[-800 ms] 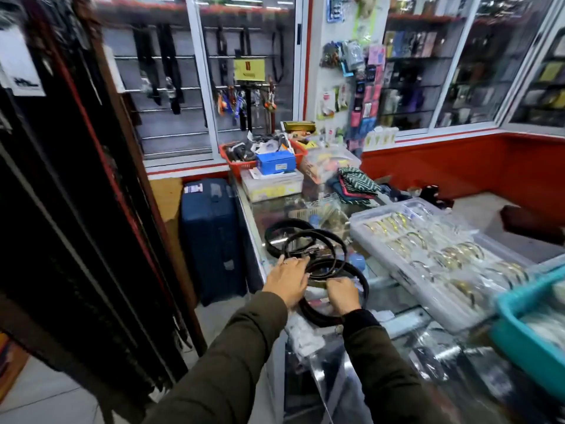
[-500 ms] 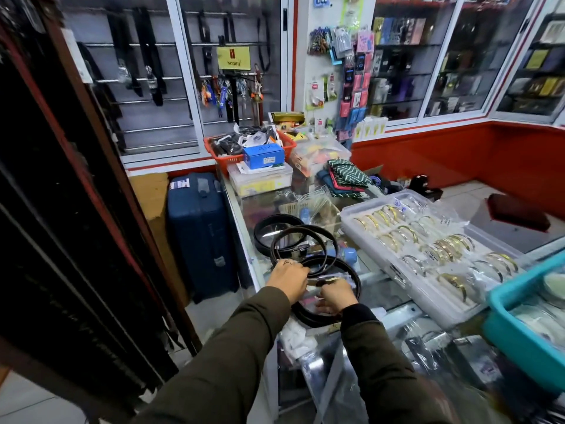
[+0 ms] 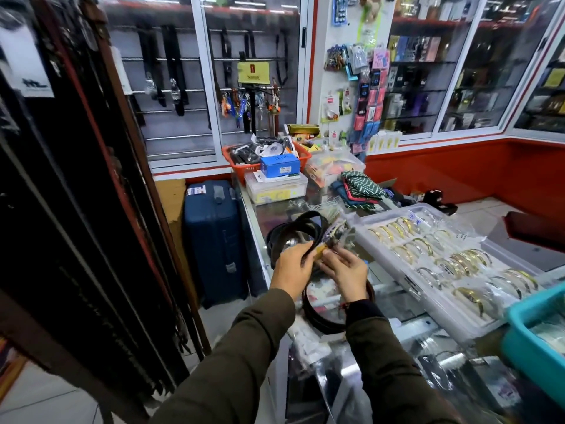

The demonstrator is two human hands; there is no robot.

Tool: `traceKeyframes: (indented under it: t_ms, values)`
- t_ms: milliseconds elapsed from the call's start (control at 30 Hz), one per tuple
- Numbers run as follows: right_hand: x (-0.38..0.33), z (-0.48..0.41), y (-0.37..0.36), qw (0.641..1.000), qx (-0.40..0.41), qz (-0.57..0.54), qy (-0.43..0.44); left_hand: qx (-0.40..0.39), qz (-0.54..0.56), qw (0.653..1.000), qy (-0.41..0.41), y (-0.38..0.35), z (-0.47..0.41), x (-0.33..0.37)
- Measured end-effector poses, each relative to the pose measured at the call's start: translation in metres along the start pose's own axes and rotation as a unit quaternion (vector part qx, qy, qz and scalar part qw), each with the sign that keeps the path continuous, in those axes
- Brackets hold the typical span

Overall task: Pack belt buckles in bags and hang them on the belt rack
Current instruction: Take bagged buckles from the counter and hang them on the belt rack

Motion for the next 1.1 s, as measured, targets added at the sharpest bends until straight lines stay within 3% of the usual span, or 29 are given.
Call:
traceKeyframes:
  t_ms: [333, 433, 633, 733, 867, 967, 1100]
  values:
    - [-0.019, 0.022, -0.131, 0.969, -0.215, 0.074, 0.096, 0.27, 0.058, 0.961, -0.014, 0.116, 0.011, -0.011]
    - [-0.014, 0.038, -0.169, 0.95, -0.28, 0.088, 0.11, 0.324, 0.073, 0.943, 0.028, 0.155, 0.021, -0.025]
    - [0.005, 0.072, -0.223, 0.932, -0.347, 0.061, 0.08, 0.332, -0.103, 0.913, 0.215, 0.214, 0.054, -0.054]
    - [0.016, 0.092, -0.246, 0.928, -0.368, 0.028, 0.056, 0.365, -0.153, 0.899, 0.185, 0.252, 0.069, -0.057]
    - [0.021, 0.127, -0.283, 0.912, -0.408, -0.008, 0.033, 0.364, 0.007, 0.927, 0.087, 0.301, 0.086, -0.059]
    - [0.02, 0.159, -0.314, 0.891, -0.453, -0.027, 0.023, 0.388, 0.121, 0.91, 0.087, 0.337, 0.101, -0.066]
    - [0.019, 0.201, -0.355, 0.867, -0.497, -0.045, -0.003, 0.428, 0.183, 0.881, 0.089, 0.386, 0.124, -0.071]
Point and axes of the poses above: each hand's wrist, its own z-axis away from the middle knuckle, its own y-axis out of the back of the hand, x = y × z, the point moved 4 cm from there along -z, towards the middle knuckle, and after that the axes turned 13 degrees about -z, right-handed, at the moved point
